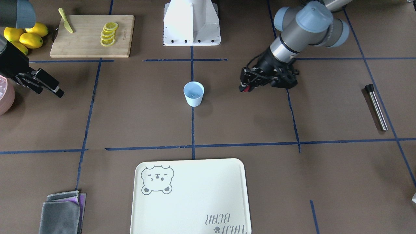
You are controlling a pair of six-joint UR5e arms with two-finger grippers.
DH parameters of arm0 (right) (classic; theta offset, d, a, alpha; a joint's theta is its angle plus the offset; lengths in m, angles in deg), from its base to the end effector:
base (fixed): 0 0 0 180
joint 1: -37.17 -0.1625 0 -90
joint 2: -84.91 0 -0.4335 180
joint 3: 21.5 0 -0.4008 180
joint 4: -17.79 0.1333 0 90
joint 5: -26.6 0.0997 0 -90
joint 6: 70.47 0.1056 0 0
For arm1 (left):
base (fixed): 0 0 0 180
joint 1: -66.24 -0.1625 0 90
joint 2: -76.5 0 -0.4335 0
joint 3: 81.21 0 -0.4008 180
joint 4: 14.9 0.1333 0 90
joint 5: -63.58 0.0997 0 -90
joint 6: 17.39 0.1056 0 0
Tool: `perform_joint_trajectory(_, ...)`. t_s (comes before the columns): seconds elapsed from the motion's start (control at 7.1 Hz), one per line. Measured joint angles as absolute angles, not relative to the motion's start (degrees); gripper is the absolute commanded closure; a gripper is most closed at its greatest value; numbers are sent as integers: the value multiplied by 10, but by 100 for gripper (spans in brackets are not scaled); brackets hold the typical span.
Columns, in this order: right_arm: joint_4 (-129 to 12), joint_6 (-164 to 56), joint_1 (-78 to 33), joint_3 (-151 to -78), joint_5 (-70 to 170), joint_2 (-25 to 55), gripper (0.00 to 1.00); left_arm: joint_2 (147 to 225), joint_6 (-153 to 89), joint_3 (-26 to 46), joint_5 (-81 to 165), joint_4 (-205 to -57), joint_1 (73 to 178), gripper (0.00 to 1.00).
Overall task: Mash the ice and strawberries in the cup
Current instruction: 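Carry the strawberry with the left gripper over the blue cup and lower it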
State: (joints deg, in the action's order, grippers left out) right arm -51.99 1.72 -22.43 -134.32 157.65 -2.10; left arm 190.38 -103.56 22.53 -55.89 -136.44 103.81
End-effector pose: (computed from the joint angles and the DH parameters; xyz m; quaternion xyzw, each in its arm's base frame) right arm -0.2029 -0.4722 0.4044 -0.0229 -0.4875 0.1794 0.8542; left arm 0.4373 -0.4391 0.2538 -0.0019 0.5875 -0.0929 0.8039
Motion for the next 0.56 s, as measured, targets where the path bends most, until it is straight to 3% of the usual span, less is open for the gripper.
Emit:
perform_joint_trajectory(0.42,-520,18,-225,-1345,1577,-20,0,1995,-1066,180,-480,-1365,977,100)
perform_joint_trajectory(0.56,-520,18,-225,-1346,1577,-20,0,2002,-1066,171,-472,-1366,971,93)
